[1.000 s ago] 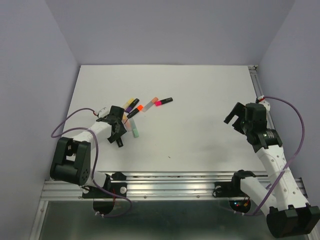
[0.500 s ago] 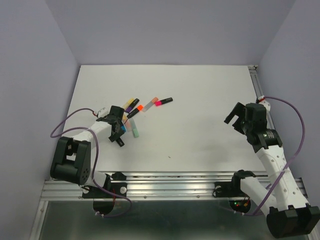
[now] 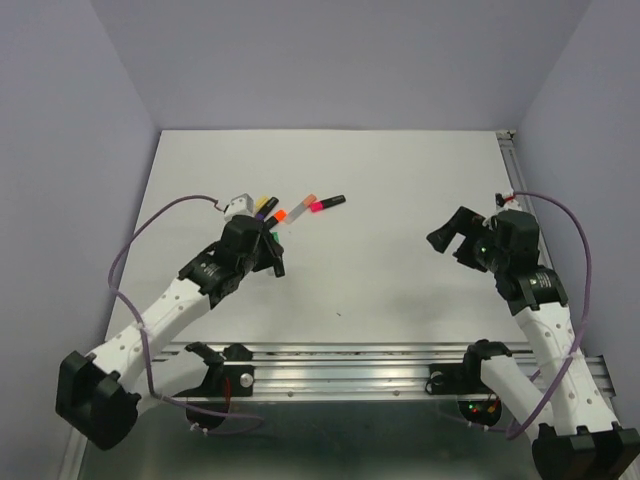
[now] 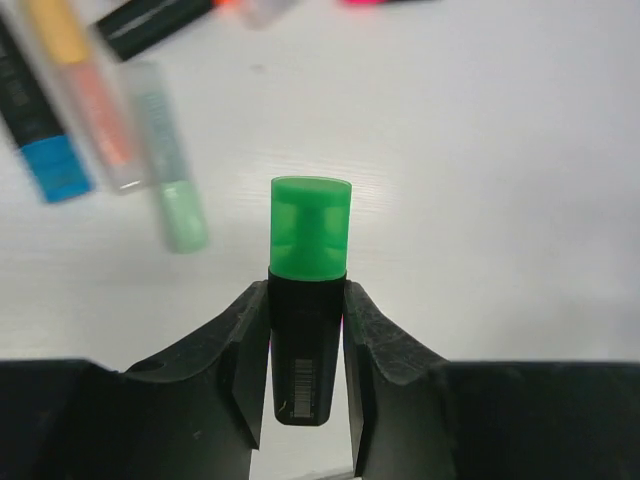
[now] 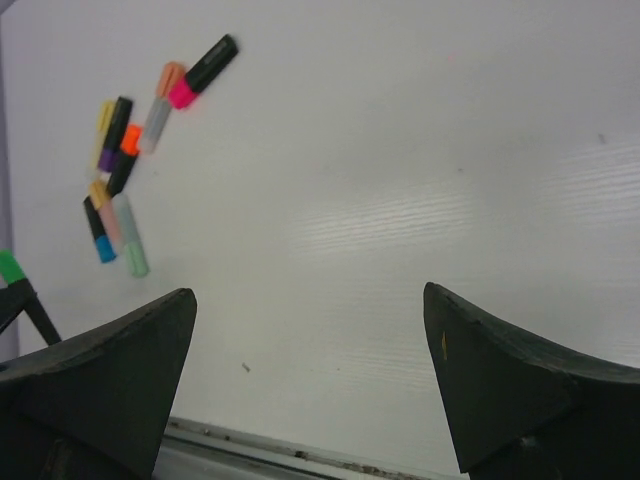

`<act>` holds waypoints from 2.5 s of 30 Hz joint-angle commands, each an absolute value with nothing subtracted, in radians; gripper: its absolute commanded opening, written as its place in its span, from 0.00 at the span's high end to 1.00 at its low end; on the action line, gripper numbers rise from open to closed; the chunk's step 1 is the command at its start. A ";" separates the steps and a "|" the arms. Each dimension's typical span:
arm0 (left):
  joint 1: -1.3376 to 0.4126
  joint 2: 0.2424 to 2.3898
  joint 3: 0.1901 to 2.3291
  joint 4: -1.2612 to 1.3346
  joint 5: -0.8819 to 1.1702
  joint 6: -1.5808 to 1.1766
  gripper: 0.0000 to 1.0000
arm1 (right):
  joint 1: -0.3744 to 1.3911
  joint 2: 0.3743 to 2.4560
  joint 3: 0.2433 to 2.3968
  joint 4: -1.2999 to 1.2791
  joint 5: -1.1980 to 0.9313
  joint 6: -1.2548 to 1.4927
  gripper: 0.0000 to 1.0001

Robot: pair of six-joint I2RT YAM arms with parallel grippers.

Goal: Open the pen caps

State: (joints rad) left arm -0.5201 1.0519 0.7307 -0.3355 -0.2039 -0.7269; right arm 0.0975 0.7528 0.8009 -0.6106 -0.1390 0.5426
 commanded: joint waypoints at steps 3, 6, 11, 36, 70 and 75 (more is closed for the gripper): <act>-0.684 0.861 0.709 0.039 0.102 -0.523 1.00 | 0.092 0.784 0.802 -0.427 -0.544 0.580 0.00; -0.793 0.922 0.735 0.098 0.135 -0.482 1.00 | 0.092 0.798 0.790 -0.329 -0.635 0.644 0.00; -0.977 1.074 0.825 0.107 0.040 -0.417 1.00 | 0.094 0.769 0.776 -0.224 -0.644 0.707 0.00; -1.081 1.508 1.206 0.126 -0.046 -0.408 1.00 | 0.169 0.880 0.729 -0.158 -0.561 0.701 0.14; -1.204 1.519 0.979 0.018 -0.130 -0.643 1.00 | 0.221 1.058 0.863 -0.209 0.144 0.750 0.99; -1.229 1.411 0.849 0.046 -0.103 -0.706 1.00 | 0.219 1.097 0.940 -0.163 0.276 0.736 0.99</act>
State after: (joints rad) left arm -1.1564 1.5532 0.9638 0.2752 -0.2108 -0.6453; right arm 0.3103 1.0794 0.7792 -0.4160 -0.2699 0.8017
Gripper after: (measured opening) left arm 0.398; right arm 0.230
